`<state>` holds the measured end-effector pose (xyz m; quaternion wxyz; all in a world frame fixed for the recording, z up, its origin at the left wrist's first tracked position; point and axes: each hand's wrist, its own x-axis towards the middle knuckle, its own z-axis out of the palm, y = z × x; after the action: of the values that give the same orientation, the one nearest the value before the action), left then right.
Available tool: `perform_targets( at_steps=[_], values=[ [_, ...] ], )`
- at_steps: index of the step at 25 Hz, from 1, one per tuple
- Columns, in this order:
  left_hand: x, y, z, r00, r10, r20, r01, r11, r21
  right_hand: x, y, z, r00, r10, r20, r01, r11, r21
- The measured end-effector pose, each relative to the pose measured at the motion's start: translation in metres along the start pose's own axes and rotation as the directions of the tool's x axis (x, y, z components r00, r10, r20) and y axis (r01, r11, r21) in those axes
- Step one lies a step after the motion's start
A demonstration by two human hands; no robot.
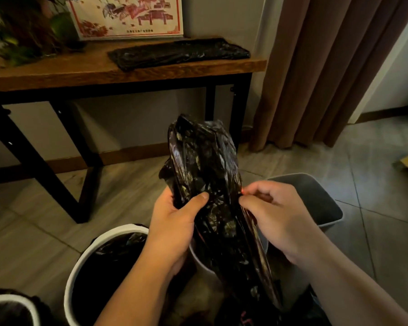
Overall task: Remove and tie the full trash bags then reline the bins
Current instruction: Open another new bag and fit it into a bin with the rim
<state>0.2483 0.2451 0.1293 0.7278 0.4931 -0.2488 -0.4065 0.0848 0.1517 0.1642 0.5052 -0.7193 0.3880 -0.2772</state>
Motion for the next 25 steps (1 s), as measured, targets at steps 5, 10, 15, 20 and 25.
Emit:
perform_targets(
  at_steps=[5,10,15,20,25],
  values=[
    [0.004,-0.015,-0.021,0.99,-0.036,-0.139,0.048,0.995,0.084,0.009,0.012,-0.005,0.993,-0.014,-0.12,0.016,1.0,0.015],
    [-0.005,-0.014,-0.045,0.924,0.28,-0.26,0.047,0.593,0.804,0.017,0.023,-0.02,0.981,-0.111,-0.162,0.089,0.986,-0.14],
    [0.023,0.02,-0.036,0.793,0.369,0.484,-0.462,-0.153,0.873,0.016,0.016,-0.022,0.968,-0.18,0.178,0.219,0.947,-0.234],
    [0.059,0.053,-0.03,0.876,-0.054,0.48,-0.474,-0.288,0.832,0.018,0.004,-0.022,0.952,-0.244,0.184,0.273,0.95,-0.152],
    [0.061,0.109,-0.041,0.905,0.25,0.345,-0.34,-0.064,0.938,0.017,0.009,-0.045,0.941,-0.25,0.228,0.332,0.812,-0.481]
  ],
)
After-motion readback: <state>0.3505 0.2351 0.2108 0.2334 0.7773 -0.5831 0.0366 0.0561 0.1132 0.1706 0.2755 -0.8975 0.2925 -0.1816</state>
